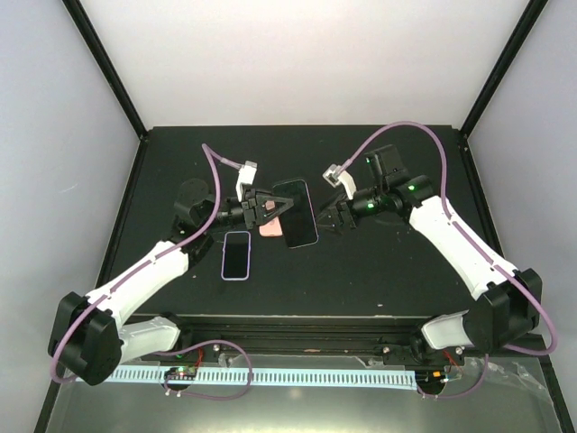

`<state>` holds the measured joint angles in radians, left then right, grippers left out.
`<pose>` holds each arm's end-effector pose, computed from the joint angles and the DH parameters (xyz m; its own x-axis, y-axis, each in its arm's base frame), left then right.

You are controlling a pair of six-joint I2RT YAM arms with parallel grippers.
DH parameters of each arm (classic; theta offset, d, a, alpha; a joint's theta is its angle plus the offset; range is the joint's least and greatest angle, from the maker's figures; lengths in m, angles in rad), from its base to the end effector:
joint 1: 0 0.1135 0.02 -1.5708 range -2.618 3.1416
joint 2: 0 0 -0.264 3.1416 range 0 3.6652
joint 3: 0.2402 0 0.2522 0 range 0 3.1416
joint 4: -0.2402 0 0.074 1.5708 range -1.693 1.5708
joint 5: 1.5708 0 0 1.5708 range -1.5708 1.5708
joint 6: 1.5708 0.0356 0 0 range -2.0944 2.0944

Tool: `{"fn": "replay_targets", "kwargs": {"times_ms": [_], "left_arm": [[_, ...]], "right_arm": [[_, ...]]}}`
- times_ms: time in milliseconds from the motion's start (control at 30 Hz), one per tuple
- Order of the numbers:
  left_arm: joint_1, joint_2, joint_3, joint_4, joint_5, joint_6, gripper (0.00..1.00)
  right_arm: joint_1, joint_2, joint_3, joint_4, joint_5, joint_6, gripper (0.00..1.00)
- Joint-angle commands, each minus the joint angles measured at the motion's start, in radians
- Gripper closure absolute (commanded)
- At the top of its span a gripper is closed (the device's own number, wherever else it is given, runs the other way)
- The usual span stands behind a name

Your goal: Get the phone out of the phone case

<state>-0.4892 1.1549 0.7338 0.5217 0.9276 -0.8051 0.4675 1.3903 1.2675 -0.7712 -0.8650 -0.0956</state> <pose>0.2128 -0.1456 0.3192 -0.6484 -0.1446 -0.7475 0.7463 0.0736 -0.6616 0.2412 0.1521 0.3271 -0.6242 -0.3845 -0.6801 -0.7810 0.3290 0.5308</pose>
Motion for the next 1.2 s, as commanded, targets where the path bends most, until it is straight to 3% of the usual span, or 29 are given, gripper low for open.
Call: {"fn": "replay_targets", "kwargs": {"times_ms": [0,67,133,400,533,600,733,867,1033,1167], "left_arm": [[-0.11,0.06,-0.043,-0.071,0.092,-0.057,0.99],[-0.11,0.07,-0.047,-0.077,0.065,-0.062,0.98],[-0.11,0.081,-0.047,-0.09,0.023,-0.068,0.98],[-0.11,0.195,-0.011,-0.033,-0.144,-0.126,0.98],[-0.109,0.255,0.027,-0.04,-0.195,-0.13,0.98],[-0.11,0.273,0.045,-0.069,-0.222,-0.113,0.83],[-0.11,0.27,0.088,-0.192,-0.305,-0.032,0.42],[-0.11,0.235,0.135,-0.38,-0.465,0.064,0.24],[-0.123,0.179,0.111,-0.47,-0.623,0.136,0.18],[-0.164,0.162,0.081,-0.498,-0.693,0.184,0.16]], "right_arm": [[0.043,-0.039,0.084,0.367,-0.217,0.113,0.21],[0.043,-0.05,0.071,0.372,-0.239,0.118,0.41],[0.043,-0.064,0.051,0.374,-0.247,0.123,0.55],[0.032,-0.1,-0.033,0.299,-0.261,0.125,0.98],[-0.005,-0.117,-0.099,0.308,-0.257,0.174,0.99],[-0.035,-0.128,-0.14,0.327,-0.249,0.21,0.99],[-0.102,-0.142,-0.222,0.347,-0.203,0.262,0.99],[-0.13,-0.155,-0.269,0.296,-0.085,0.254,0.99],[-0.132,-0.16,-0.299,0.225,0.147,0.318,0.99],[-0.132,-0.135,-0.305,0.182,0.223,0.351,0.99]]}}
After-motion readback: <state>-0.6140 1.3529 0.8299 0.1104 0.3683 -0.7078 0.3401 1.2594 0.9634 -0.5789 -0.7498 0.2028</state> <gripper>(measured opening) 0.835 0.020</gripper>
